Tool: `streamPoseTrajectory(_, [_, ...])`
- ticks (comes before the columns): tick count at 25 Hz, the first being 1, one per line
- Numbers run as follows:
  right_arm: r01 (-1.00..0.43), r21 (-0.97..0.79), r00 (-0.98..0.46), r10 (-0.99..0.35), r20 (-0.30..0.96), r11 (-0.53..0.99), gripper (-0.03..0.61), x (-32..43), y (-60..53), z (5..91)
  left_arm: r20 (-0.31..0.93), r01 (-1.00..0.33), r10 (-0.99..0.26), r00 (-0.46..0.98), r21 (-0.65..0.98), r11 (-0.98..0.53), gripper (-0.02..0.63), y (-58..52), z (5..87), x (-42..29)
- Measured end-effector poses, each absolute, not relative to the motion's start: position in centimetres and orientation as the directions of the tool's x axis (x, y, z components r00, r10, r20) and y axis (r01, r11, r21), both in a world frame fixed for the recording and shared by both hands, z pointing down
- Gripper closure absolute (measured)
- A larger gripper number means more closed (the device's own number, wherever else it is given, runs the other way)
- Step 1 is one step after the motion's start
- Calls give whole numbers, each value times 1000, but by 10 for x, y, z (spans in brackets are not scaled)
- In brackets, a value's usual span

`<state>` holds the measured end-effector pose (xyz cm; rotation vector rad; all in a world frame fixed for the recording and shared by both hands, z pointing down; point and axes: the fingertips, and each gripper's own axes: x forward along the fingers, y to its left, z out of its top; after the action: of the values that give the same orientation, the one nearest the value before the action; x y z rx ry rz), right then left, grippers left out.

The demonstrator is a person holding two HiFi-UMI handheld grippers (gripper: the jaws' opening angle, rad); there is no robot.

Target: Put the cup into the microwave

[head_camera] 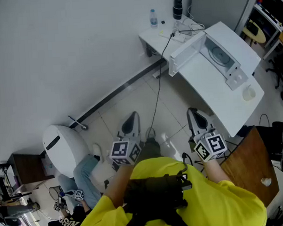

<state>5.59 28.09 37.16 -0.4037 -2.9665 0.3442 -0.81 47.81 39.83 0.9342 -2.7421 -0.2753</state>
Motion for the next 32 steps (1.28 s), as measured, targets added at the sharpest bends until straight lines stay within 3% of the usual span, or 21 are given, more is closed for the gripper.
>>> streamPoseTrajectory(6, [184,-223,-971,213,111,957,572,-51,265,363,155,-652,-695,-702,250,715,614,452,383,-122])
streamPoseTrajectory(14, [-88,-205,-988,-59,145,975,572,-100,220,362,207,-824,-837,-507,169,541,614,382,380,-224])
streamPoseTrajectory(18, [-254,-165,-959,-225,173,953,572,-63,169,372,182,-898,-912,-368,184,399,614,312,384,-225])
streamPoseTrajectory(25, [-544,-195,-838,-514,185,816,572,26,68,383,173,-982,-985,-8,184,41,602,159,397,-150])
streamPoseTrajectory(28, [-602,-208,-798,-568,204,771,572,58,25,392,146,-975,-981,128,202,-97,521,93,409,-106])
streamPoseTrajectory(30, [-639,-221,-769,-602,217,737,572,78,-7,400,157,-956,-957,242,210,-207,328,45,425,-71])
streamPoseTrajectory(32, [-670,-238,-742,-628,236,703,572,95,-39,409,179,-933,-927,329,215,-289,222,-7,451,-37])
